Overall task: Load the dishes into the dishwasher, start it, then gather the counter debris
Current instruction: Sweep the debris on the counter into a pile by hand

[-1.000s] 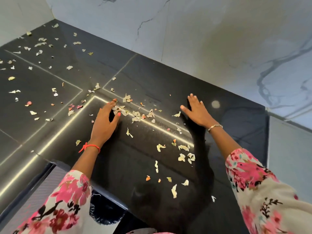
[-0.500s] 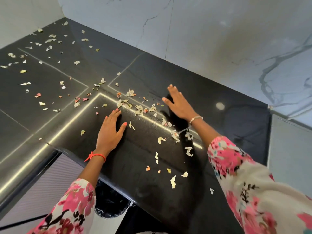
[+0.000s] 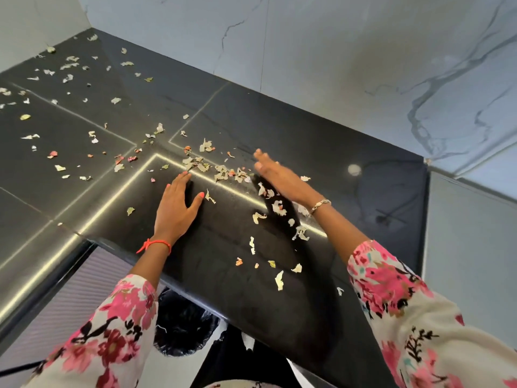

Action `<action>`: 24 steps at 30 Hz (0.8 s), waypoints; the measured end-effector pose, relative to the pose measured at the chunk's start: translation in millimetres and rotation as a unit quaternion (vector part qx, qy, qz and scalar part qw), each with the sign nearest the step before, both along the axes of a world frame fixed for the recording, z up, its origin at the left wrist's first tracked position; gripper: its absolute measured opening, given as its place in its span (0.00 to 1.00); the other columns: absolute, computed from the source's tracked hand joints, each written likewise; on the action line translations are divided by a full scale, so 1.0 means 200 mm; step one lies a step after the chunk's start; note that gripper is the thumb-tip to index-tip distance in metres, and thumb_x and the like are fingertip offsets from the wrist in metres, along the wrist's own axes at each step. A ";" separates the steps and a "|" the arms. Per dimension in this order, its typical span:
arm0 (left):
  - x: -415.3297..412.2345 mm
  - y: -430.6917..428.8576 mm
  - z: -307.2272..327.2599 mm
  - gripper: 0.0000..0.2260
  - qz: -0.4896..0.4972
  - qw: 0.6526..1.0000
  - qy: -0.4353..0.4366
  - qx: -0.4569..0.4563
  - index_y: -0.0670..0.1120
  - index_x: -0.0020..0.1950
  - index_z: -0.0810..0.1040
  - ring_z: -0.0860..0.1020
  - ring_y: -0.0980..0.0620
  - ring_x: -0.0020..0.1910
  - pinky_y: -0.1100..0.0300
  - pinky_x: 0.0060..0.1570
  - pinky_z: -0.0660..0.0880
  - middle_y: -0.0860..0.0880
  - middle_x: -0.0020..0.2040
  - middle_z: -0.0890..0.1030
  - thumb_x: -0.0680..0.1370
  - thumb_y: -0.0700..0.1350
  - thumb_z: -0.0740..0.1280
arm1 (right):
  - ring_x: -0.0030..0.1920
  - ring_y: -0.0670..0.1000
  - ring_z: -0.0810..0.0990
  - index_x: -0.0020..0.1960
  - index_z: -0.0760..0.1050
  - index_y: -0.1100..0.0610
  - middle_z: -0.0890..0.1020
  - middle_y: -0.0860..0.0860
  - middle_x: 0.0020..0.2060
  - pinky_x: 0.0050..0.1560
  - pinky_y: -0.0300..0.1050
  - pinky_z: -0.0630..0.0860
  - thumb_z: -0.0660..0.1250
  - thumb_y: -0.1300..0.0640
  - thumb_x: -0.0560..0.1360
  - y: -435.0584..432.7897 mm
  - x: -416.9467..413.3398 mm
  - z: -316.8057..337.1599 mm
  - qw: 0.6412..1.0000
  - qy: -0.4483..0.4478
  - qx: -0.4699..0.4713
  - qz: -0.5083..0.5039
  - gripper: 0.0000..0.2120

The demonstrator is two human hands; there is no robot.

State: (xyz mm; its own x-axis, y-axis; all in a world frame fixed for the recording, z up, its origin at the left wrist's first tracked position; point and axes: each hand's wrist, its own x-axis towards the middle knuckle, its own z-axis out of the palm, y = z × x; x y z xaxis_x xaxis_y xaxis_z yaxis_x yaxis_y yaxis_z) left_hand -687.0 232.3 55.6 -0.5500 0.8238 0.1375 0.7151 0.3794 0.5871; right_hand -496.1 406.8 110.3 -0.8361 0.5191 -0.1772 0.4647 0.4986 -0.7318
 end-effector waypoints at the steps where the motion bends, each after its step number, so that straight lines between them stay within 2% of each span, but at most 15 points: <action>1: 0.01 0.00 0.00 0.25 -0.002 1.000 0.003 -0.002 0.42 0.73 0.61 0.57 0.51 0.74 0.55 0.74 0.48 0.47 0.74 0.62 0.79 0.49 0.62 | 0.75 0.44 0.46 0.76 0.49 0.53 0.49 0.47 0.76 0.74 0.44 0.41 0.45 0.44 0.81 0.02 0.05 0.02 0.999 0.018 0.017 -0.047 0.26; 2: 0.01 -0.01 0.01 0.25 -0.003 1.000 0.014 -0.006 0.42 0.73 0.61 0.57 0.50 0.75 0.54 0.74 0.48 0.46 0.74 0.62 0.79 0.49 0.61 | 0.75 0.45 0.46 0.76 0.50 0.54 0.50 0.48 0.76 0.75 0.46 0.41 0.46 0.43 0.81 0.04 0.11 0.01 0.995 0.020 0.033 -0.090 0.27; 4: 0.04 -0.02 0.01 0.25 0.007 0.999 0.034 -0.012 0.41 0.73 0.60 0.55 0.49 0.75 0.51 0.74 0.48 0.46 0.75 0.60 0.79 0.49 0.60 | 0.76 0.46 0.46 0.76 0.50 0.55 0.50 0.49 0.76 0.75 0.49 0.42 0.48 0.41 0.80 0.09 0.22 -0.04 0.988 -0.034 0.053 -0.140 0.29; 7: 0.12 -0.07 0.00 0.25 0.029 0.999 0.019 -0.016 0.41 0.74 0.58 0.53 0.48 0.76 0.51 0.73 0.47 0.45 0.76 0.57 0.80 0.48 0.59 | 0.76 0.48 0.43 0.76 0.47 0.58 0.46 0.52 0.76 0.74 0.51 0.39 0.47 0.40 0.79 0.03 0.33 -0.16 0.980 -0.140 0.089 -0.114 0.33; 9: 0.18 -0.10 -0.01 0.25 0.018 0.999 0.035 -0.023 0.40 0.74 0.58 0.53 0.48 0.76 0.51 0.73 0.47 0.45 0.76 0.57 0.80 0.48 0.59 | 0.76 0.47 0.42 0.76 0.45 0.58 0.45 0.51 0.76 0.74 0.51 0.37 0.46 0.41 0.80 -0.09 0.33 -0.18 0.982 -0.142 0.100 -0.069 0.32; 11: 0.20 -0.13 -0.02 0.25 0.011 0.998 0.047 -0.026 0.39 0.74 0.58 0.53 0.47 0.75 0.50 0.73 0.48 0.44 0.76 0.57 0.80 0.48 0.59 | 0.75 0.46 0.41 0.76 0.44 0.55 0.44 0.49 0.76 0.75 0.50 0.36 0.46 0.42 0.81 -0.23 0.33 -0.14 0.991 -0.124 0.044 -0.008 0.29; 13: 0.22 -0.16 -0.03 0.25 0.013 0.999 0.042 -0.024 0.39 0.73 0.59 0.54 0.47 0.75 0.50 0.73 0.49 0.43 0.76 0.57 0.80 0.47 0.59 | 0.75 0.44 0.41 0.76 0.43 0.54 0.44 0.48 0.76 0.75 0.46 0.37 0.45 0.44 0.81 -0.35 0.37 -0.06 0.996 -0.082 -0.025 0.008 0.28; 15: 0.22 -0.17 -0.03 0.24 0.008 0.999 0.036 -0.021 0.38 0.73 0.59 0.54 0.46 0.75 0.50 0.73 0.49 0.43 0.75 0.58 0.80 0.47 0.59 | 0.75 0.43 0.43 0.76 0.45 0.54 0.46 0.46 0.76 0.74 0.44 0.40 0.45 0.44 0.81 -0.42 0.45 0.04 0.998 -0.029 -0.029 -0.047 0.27; 18: 0.22 -0.17 -0.02 0.24 0.003 0.999 0.022 -0.024 0.37 0.73 0.60 0.55 0.46 0.75 0.51 0.73 0.49 0.42 0.75 0.59 0.80 0.47 0.59 | 0.75 0.43 0.44 0.76 0.48 0.55 0.48 0.46 0.76 0.75 0.46 0.42 0.47 0.42 0.80 -0.49 0.62 0.10 0.985 0.016 0.003 -0.174 0.29; 20: 0.22 -0.16 -0.02 0.24 0.004 1.000 0.016 -0.026 0.37 0.72 0.60 0.55 0.46 0.75 0.51 0.74 0.49 0.41 0.74 0.60 0.80 0.48 0.59 | 0.75 0.45 0.43 0.76 0.48 0.57 0.47 0.49 0.76 0.76 0.49 0.43 0.47 0.39 0.78 -0.56 0.73 0.03 0.969 -0.028 0.033 -0.241 0.33; 22: 0.22 -0.17 -0.01 0.24 0.004 1.000 0.016 -0.025 0.37 0.72 0.60 0.55 0.46 0.75 0.52 0.74 0.48 0.41 0.74 0.60 0.80 0.48 0.59 | 0.76 0.48 0.40 0.76 0.46 0.60 0.44 0.53 0.76 0.75 0.50 0.40 0.46 0.36 0.76 -0.68 0.78 -0.10 0.950 -0.115 0.052 -0.287 0.38; 24: 0.21 -0.17 -0.01 0.24 0.001 1.000 0.018 -0.025 0.37 0.72 0.61 0.56 0.46 0.75 0.53 0.74 0.48 0.42 0.74 0.60 0.80 0.48 0.59 | 0.76 0.50 0.39 0.76 0.43 0.62 0.43 0.55 0.76 0.75 0.49 0.37 0.46 0.35 0.76 -0.79 0.75 -0.20 0.930 -0.162 0.087 -0.319 0.40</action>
State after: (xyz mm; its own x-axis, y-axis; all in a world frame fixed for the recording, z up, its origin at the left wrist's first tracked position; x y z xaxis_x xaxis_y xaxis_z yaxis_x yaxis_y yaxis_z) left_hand -644.9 198.1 53.3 -0.5476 0.8287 0.1158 0.7342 0.4094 0.5416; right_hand -346.2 248.5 70.0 -0.2663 0.9354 -0.2326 0.8886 0.1447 -0.4353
